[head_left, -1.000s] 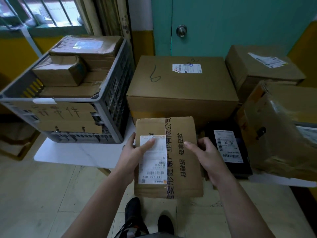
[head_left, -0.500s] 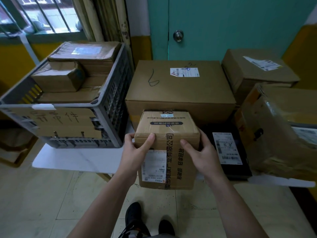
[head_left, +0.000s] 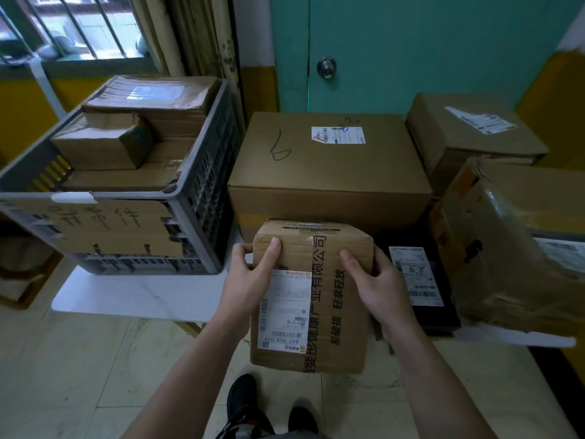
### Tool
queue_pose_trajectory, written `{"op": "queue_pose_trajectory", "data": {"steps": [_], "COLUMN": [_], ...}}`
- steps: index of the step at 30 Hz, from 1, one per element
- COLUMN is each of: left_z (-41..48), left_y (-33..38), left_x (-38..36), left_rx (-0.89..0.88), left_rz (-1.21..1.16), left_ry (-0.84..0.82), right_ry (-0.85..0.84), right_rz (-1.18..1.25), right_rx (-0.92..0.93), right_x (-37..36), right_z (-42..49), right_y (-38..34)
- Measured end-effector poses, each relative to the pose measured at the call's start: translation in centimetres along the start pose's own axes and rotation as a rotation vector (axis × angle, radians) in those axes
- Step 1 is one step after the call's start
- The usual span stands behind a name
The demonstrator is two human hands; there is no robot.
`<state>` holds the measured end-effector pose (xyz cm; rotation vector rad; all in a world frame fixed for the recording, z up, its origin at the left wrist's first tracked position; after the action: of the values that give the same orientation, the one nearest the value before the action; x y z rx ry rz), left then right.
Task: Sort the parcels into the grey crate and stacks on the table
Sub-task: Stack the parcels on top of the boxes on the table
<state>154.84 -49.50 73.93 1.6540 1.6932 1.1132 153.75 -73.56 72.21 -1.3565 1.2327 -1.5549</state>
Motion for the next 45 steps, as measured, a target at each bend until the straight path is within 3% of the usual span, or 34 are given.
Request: {"op": "queue_pose_trajectory", "data": {"steps": [23,33,40,45], "left_z": [0.4,-1.0,-1.0,-0.3], "left_y": [-0.9,1.3,1.8,1.3], "left_x": [0.1,2.3,2.4,2.6], "left_rx": [0.17,-0.052,-0.096,-0.094], "left_rz": [-0.076,-0.055,-0.003,0.087], "left_ry": [0.028,0.138,0.128,0.121], "right_ry": [-0.018,-0.089,-0.129,-0.176], "right_rz": [0.117,0.195,0.239,0.099], "right_rx": [-0.056,-0.15,-0.229,-0.168], "right_x": [0.5,-1.0,-1.7,-0.5], "right_z": [-1.0,-1.4,-2.1,-1.2], "right_y": [0.0,1.3,1.9,1.8]}}
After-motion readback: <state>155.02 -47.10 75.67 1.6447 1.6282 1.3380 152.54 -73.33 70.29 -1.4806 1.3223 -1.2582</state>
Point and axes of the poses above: each hand's wrist, its own z-axis towards the middle knuckle, its own x-axis out of the back of the hand, y = z × x, the point moved 10 cm from there along z, towards the middle knuckle, and after that the axes turned 13 degrees about x, right-handed, at the moved point
